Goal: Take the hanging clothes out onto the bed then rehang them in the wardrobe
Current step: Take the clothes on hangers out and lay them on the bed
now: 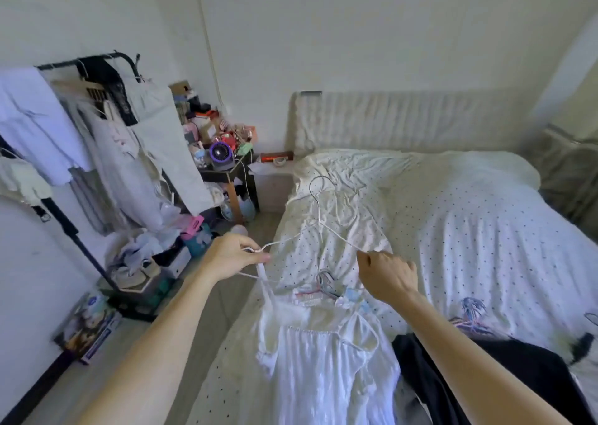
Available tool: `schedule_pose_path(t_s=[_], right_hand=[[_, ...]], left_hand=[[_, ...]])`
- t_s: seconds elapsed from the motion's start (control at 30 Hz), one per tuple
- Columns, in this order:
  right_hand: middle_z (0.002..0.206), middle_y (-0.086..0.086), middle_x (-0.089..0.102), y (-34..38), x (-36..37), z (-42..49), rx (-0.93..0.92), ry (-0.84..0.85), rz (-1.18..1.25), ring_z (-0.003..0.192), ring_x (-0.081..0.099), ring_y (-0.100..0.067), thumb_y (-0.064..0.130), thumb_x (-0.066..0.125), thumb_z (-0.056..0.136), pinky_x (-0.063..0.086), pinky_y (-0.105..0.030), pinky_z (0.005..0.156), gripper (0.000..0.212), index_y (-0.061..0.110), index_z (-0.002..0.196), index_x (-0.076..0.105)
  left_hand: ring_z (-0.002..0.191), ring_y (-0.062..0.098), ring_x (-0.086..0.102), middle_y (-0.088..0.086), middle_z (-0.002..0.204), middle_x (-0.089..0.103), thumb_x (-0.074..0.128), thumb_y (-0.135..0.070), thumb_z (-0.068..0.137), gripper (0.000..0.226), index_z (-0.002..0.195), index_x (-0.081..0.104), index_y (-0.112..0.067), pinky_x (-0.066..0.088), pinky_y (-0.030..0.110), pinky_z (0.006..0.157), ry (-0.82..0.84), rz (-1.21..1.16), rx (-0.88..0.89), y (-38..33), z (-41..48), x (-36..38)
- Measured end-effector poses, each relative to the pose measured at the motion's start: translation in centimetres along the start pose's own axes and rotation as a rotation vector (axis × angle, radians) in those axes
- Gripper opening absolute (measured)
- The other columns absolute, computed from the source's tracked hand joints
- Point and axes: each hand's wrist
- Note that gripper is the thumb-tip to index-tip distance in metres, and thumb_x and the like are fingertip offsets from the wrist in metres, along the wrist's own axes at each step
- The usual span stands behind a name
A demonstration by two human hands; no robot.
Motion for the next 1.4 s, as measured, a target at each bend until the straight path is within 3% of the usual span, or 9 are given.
schedule_pose_path(t_s=[0.2,0.37,0.57,0.67,0.8,0.97,1.1,1.23,1.4], right_hand=[[0.101,-0.002,0.057,-4.1,11.8,8.2,0.188,0.225,-0.085,0.1,0.055,-0.026,0.039,0.022,0.099,0.037,-0.045,0.097,0.042,0.016,0.091,0.056],[0.109,-0.001,0.056,-7.7,20.3,12.5,0.297,0.408,-0.114,0.11,0.052,-0.026,0.035,0.022,0.101,0.031,-0.05,0.103,0.028,0.023,0.096,0.047],[0.099,0.001,0.05,-9.8,26.7,17.5,0.308,0.418,-0.136,0.105,0.054,-0.027,0.032,0.023,0.103,0.033,-0.048,0.096,0.023,0.022,0.096,0.042],[0.121,-0.003,0.055,-10.5,29.6,20.0,0.28,0.35,-0.096,0.118,0.049,-0.026,0.037,0.033,0.102,0.037,-0.048,0.1,0.027,0.021,0.118,0.048],[0.161,0.0,0.024,-11.1,33.7,19.0,0.182,0.343,-0.102,0.148,0.018,-0.022,0.046,0.041,0.099,0.023,-0.044,0.117,0.059,0.023,0.152,0.025],[0.165,0.006,-0.012,-11.8,39.6,11.0,0.161,0.811,-0.055,0.153,-0.001,-0.021,0.059,0.03,0.099,0.014,-0.05,0.121,0.068,0.035,0.156,0.004],[0.161,0.002,-0.029,-11.5,41.4,7.3,0.19,0.862,-0.056,0.15,-0.02,-0.025,0.061,0.026,0.099,0.0,-0.054,0.121,0.073,0.035,0.155,-0.011],[0.16,0.003,-0.029,-12.0,40.1,6.3,0.177,0.826,-0.045,0.15,-0.022,-0.024,0.056,0.027,0.101,-0.005,-0.05,0.122,0.07,0.037,0.155,-0.013],[0.166,0.005,-0.008,-13.1,34.2,3.3,0.228,0.714,0.058,0.152,-0.009,-0.015,0.051,0.029,0.103,0.003,-0.041,0.124,0.065,0.029,0.158,0.001]], left_hand=[[0.073,-0.007,0.063,-0.016,0.072,0.069,0.082,-0.038,0.08,0.017,0.069,0.072,-0.028,0.043,0.022,0.063,0.143,-0.085,-0.037,9.3,12.2,12.2],[0.078,0.005,0.065,-0.013,0.078,0.07,0.078,-0.05,0.08,0.017,0.075,0.068,-0.037,0.046,0.026,0.068,0.208,-0.046,-0.12,15.8,19.7,20.8],[0.082,0.005,0.066,-0.017,0.085,0.071,0.071,-0.055,0.084,0.021,0.088,0.072,-0.035,0.054,0.029,0.074,0.166,-0.055,-0.209,19.7,25.7,26.7],[0.082,0.008,0.067,-0.013,0.088,0.072,0.069,-0.055,0.086,0.03,0.095,0.074,-0.027,0.054,0.03,0.074,0.115,-0.049,-0.219,22.0,28.6,28.9],[0.086,0.016,0.067,-0.001,0.095,0.071,0.07,-0.042,0.09,0.024,0.101,0.076,-0.021,0.05,0.029,0.072,0.102,0.059,-0.203,26.1,31.1,32.2],[0.102,0.029,0.064,0.009,0.113,0.064,0.056,-0.004,0.094,0.037,0.124,0.07,-0.023,0.052,0.038,0.087,0.32,0.289,-0.108,29.7,31.2,36.9],[0.119,0.028,0.056,0.002,0.147,0.048,0.049,-0.002,0.094,0.065,0.145,0.045,-0.042,0.049,0.041,0.098,0.363,0.528,-0.086,30.4,31.0,38.7],[0.151,0.025,0.016,0.001,0.167,0.008,0.046,-0.018,0.1,0.072,0.158,0.009,-0.041,0.02,0.053,0.119,0.46,0.642,-0.196,28.4,28.5,38.0],[0.153,0.025,0.007,0.002,0.168,0.002,0.028,-0.038,0.105,0.058,0.159,0.009,-0.031,0.013,0.054,0.121,0.475,0.548,-0.239,22.7,20.7,37.3]])
Point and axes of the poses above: each hand's wrist, its own z-axis towards the middle knuckle, its own x-axis out of the palm, y = z × x
